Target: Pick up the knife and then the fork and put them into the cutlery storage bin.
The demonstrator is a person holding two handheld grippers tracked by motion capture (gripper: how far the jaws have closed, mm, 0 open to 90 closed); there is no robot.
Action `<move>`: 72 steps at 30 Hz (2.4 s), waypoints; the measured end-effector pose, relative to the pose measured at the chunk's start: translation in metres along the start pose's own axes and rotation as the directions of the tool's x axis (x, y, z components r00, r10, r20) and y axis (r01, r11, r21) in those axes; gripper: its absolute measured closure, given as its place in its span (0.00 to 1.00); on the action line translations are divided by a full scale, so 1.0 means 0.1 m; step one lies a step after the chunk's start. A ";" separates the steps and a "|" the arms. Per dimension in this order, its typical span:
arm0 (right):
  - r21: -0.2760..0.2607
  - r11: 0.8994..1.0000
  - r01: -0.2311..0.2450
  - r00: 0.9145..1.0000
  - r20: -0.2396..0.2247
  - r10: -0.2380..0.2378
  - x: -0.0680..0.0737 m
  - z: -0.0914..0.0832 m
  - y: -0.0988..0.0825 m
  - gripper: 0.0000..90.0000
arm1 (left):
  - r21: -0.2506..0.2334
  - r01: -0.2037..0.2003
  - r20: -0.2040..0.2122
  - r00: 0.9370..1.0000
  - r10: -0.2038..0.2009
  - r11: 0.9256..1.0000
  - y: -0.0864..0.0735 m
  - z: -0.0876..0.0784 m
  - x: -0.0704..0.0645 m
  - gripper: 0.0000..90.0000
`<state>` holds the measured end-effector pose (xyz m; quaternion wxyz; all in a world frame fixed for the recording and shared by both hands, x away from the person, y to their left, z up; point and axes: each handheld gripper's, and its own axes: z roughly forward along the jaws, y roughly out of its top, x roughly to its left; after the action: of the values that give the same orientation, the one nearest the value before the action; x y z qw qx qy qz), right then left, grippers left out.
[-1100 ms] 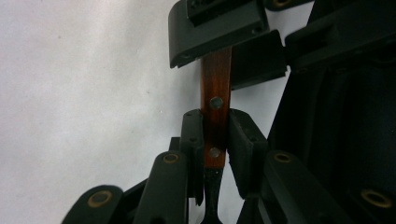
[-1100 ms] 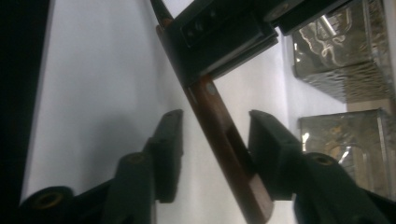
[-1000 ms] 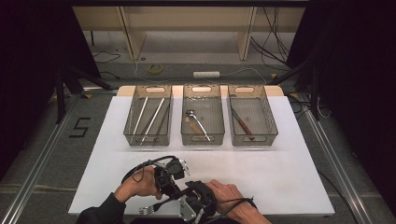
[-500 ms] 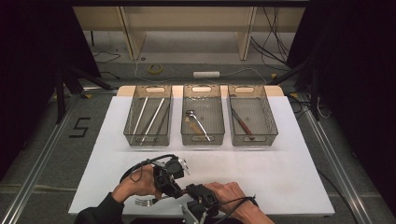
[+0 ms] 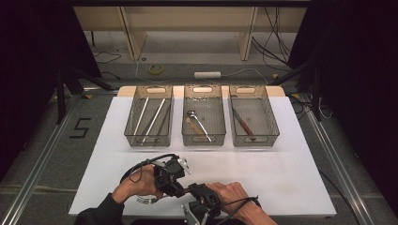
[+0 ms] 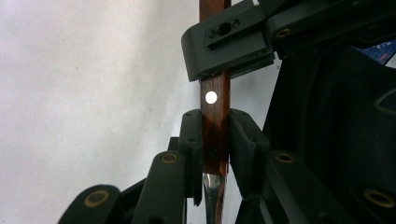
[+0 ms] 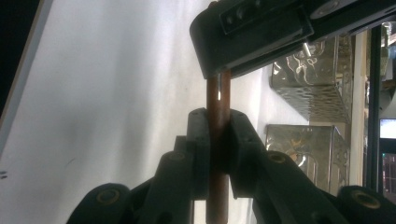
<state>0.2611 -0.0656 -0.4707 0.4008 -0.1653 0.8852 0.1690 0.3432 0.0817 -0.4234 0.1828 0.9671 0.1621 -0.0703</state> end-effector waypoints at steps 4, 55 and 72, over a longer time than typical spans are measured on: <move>0.003 1.000 0.008 1.000 0.017 -0.008 0.00 0.00 -0.01 0.91 | -0.019 0.004 -0.024 1.000 -0.005 1.000 0.00 -0.03 0.00 0.77; 0.189 0.778 -0.599 0.801 0.147 0.581 -0.83 -0.15 -1.39 0.91 | -0.717 0.039 -0.311 0.875 -0.370 0.696 -0.85 -0.38 0.13 0.20; 0.163 0.494 -0.854 0.515 0.128 0.847 -1.35 -0.16 -1.94 0.91 | -0.750 0.077 -0.256 0.882 -0.395 0.657 -0.90 -0.33 0.07 0.17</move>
<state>0.4176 -0.2242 -0.3898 0.2938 0.3366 0.8576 0.2547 0.3220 0.1756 -0.4241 0.4991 0.7793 0.3371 0.1733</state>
